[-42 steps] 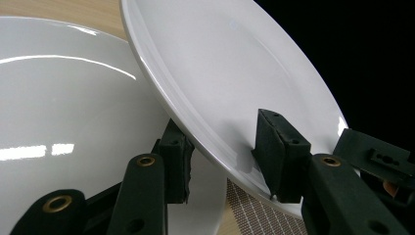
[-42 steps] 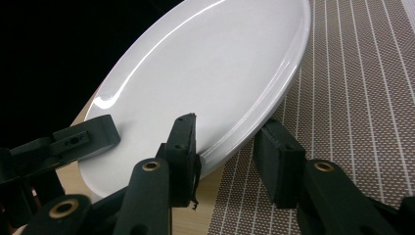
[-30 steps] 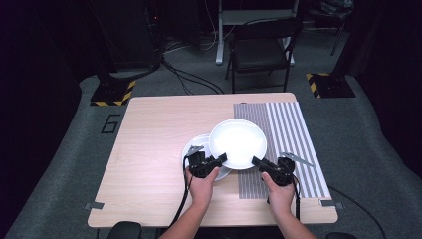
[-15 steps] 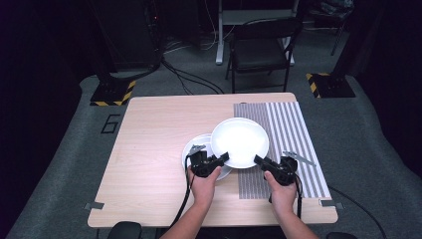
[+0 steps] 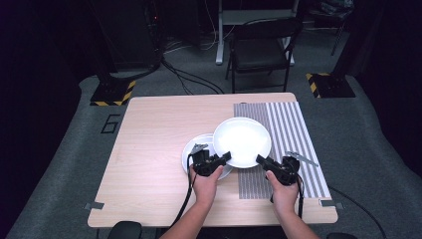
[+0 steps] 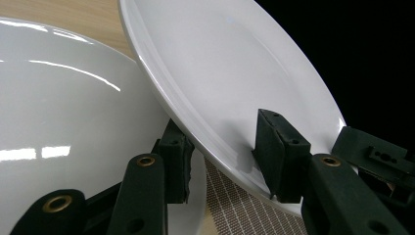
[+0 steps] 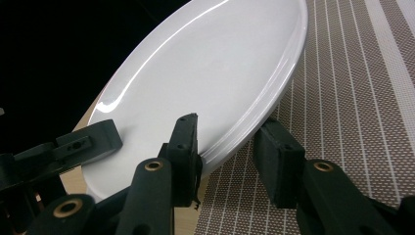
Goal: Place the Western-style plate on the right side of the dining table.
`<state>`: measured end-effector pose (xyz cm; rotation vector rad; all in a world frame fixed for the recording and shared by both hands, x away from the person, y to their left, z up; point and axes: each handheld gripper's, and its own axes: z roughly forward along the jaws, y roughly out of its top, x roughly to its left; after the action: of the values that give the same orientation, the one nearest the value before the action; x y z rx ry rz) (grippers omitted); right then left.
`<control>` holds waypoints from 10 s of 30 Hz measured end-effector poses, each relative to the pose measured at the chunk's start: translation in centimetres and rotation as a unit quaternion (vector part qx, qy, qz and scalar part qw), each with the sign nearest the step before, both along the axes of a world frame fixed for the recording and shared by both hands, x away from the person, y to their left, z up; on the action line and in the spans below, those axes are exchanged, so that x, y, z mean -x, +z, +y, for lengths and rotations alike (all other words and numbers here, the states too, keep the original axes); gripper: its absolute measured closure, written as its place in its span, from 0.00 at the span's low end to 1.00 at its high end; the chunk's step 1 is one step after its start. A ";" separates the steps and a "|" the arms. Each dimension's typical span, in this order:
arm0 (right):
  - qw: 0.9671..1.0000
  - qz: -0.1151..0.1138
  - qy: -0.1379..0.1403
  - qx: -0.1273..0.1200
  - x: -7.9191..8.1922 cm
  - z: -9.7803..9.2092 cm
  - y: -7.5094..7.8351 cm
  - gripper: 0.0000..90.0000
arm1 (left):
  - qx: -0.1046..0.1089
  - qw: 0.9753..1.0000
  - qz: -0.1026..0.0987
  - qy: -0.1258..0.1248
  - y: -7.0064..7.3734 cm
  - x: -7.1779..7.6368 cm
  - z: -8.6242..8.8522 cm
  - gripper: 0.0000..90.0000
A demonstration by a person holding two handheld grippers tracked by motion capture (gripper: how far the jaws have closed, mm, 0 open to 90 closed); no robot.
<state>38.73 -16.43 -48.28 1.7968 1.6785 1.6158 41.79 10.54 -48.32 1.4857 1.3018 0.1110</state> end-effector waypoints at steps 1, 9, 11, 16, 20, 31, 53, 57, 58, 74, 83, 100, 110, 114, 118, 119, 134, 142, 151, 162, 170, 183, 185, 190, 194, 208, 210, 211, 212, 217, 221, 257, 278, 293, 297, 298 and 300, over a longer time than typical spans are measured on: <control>1.000 0.000 -0.002 0.000 0.0 -0.1 0.0 0.69 | 0.002 1.000 0.001 -0.001 0.0 -0.1 -0.1 0.65; 1.000 0.000 -0.014 -0.004 0.3 -1.0 0.0 0.69 | -0.001 1.000 0.003 -0.016 -0.1 -0.4 -1.0 0.65; 1.000 -0.003 -0.018 -0.004 0.5 -1.2 -0.1 0.69 | 0.004 1.000 0.003 -0.018 -0.1 -0.5 -1.4 0.65; 1.000 -0.001 -0.028 -0.005 0.9 -1.8 0.0 0.69 | 0.005 1.000 0.001 -0.025 -0.2 -0.6 -1.9 0.65; 0.999 -0.003 -0.033 -0.004 1.1 -2.1 0.0 0.69 | 0.007 1.000 0.005 -0.028 -0.1 -0.6 -2.3 0.65; 0.999 -0.003 -0.048 0.001 1.8 -3.1 -0.3 0.68 | 0.007 0.999 0.005 -0.047 -0.5 -0.9 -3.5 0.65; 0.996 0.001 -0.084 0.004 3.6 -5.2 -0.6 0.68 | 0.005 0.997 0.008 -0.081 -0.9 -1.0 -6.1 0.65; 0.996 0.001 -0.092 0.009 3.9 -5.4 -0.7 0.68 | 0.011 0.996 0.014 -0.084 -1.0 -1.0 -6.5 0.65; 0.996 0.001 -0.093 0.010 3.9 -5.4 -0.7 0.68 | 0.006 0.996 0.010 -0.084 -1.1 -1.1 -6.6 0.65; 0.994 0.011 -0.107 0.017 4.1 -5.9 -1.5 0.68 | 0.005 0.996 0.018 -0.091 -2.0 -1.3 -7.3 0.65; 0.993 0.023 -0.114 0.020 3.8 -6.1 -2.2 0.68 | 0.001 0.996 0.021 -0.088 -2.8 -1.5 -7.8 0.65; 0.993 0.027 -0.116 0.024 2.9 -6.6 -2.9 0.68 | 0.001 0.996 0.023 -0.085 -3.6 -2.5 -8.4 0.65; 0.992 0.030 -0.121 0.025 2.1 -6.7 -2.7 0.68 | 0.007 0.997 0.027 -0.076 -3.7 -3.2 -8.6 0.65; 0.992 0.033 -0.122 0.027 1.7 -6.7 -2.9 0.68 | -0.001 0.997 0.027 -0.077 -3.7 -3.6 -8.7 0.65; 0.992 0.033 -0.121 0.027 1.3 -6.9 -3.0 0.68 | 0.002 0.997 0.025 -0.075 -3.8 -3.9 -9.0 0.65; 0.992 0.033 -0.123 0.027 1.2 -6.9 -3.0 0.68 | 0.000 0.997 0.023 -0.075 -3.8 -4.0 -9.0 0.65; 0.991 0.040 -0.128 0.026 0.8 -7.4 -3.6 0.68 | -0.005 0.997 0.029 -0.075 -4.5 -4.6 -9.6 0.65; 0.991 0.042 -0.124 0.027 0.5 -7.4 -3.8 0.68 | -0.004 0.997 0.033 -0.070 -4.7 -4.7 -9.6 0.65; 0.991 0.043 -0.122 0.029 0.3 -7.4 -4.0 0.67 | -0.006 0.997 0.038 -0.070 -4.8 -4.9 -9.6 0.65; 0.991 0.044 -0.125 0.029 0.2 -7.7 -4.0 0.67 | -0.012 0.997 0.045 -0.068 -4.6 -5.1 -9.8 0.64; 0.990 0.051 -0.129 0.026 0.1 -8.0 -4.1 0.67 | -0.014 0.996 0.055 -0.069 -4.8 -5.3 -10.2 0.64; 0.988 0.067 -0.139 0.012 -0.2 -8.5 -4.4 0.67 | -0.032 0.995 0.062 -0.070 -4.7 -5.7 -10.8 0.64; 0.987 0.071 -0.141 0.011 -0.2 -8.4 -4.4 0.67 | -0.032 0.995 0.064 -0.068 -4.6 -5.8 -10.9 0.64; 0.987 0.070 -0.142 0.015 -0.3 -8.5 -4.4 0.67 | -0.037 0.994 0.063 -0.075 -4.5 -5.7 -10.9 0.63; 0.987 0.071 -0.145 0.014 -0.3 -8.6 -4.3 0.68 | -0.036 0.994 0.065 -0.078 -4.4 -5.6 -11.0 0.62; 0.986 0.077 -0.150 0.004 -0.2 -8.9 -4.6 0.69 | -0.045 0.993 0.069 -0.086 -4.5 -5.3 -10.7 0.61; 0.986 0.076 -0.150 0.007 -0.1 -8.9 -4.6 0.69 | -0.048 0.992 0.070 -0.091 -4.5 -5.3 -10.6 0.61; 0.985 0.076 -0.152 0.007 -0.1 -9.0 -4.6 0.69 | -0.048 0.992 0.070 -0.090 -4.5 -5.2 -10.7 0.61; 0.985 0.076 -0.153 0.007 -0.1 -9.0 -4.6 0.69 | -0.049 0.992 0.068 -0.090 -4.5 -5.2 -10.7 0.61; 0.985 0.072 -0.157 0.004 0.0 -9.2 -4.7 0.69 | -0.057 0.992 0.062 -0.091 -4.5 -4.9 -10.7 0.60; 0.985 0.072 -0.157 0.004 0.1 -9.1 -4.6 0.68 | -0.059 0.992 0.063 -0.088 -4.4 -4.8 -10.9 0.59; 0.992 0.019 -0.117 0.033 1.7 -6.9 -3.1 0.61 | -0.051 0.993 0.020 -0.106 -1.9 -3.0 -7.5 0.55; 0.997 0.002 -0.052 0.048 1.0 -4.2 -1.9 0.59 | -0.069 0.996 -0.013 -0.063 0.2 -3.2 -0.2 0.51; 0.998 -0.008 -0.018 0.061 1.2 -2.8 -1.7 0.59 | -0.084 0.995 -0.014 -0.046 0.4 -3.1 4.6 0.50; 0.998 -0.008 -0.015 0.065 1.3 -2.6 -1.7 0.58 | -0.081 0.996 -0.018 -0.045 0.5 -3.1 5.8 0.49; 0.998 -0.009 -0.013 0.066 1.3 -2.5 -1.7 0.58 | -0.084 0.995 -0.020 -0.045 0.4 -3.1 6.1 0.49; 0.997 -0.013 -0.010 0.072 1.5 -2.3 -1.7 0.57 | -0.073 0.997 -0.011 -0.036 0.1 -3.1 7.2 0.48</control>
<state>37.26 -18.68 -49.98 1.7111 1.7136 1.4633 44.89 17.71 -48.20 1.6499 1.2428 0.1773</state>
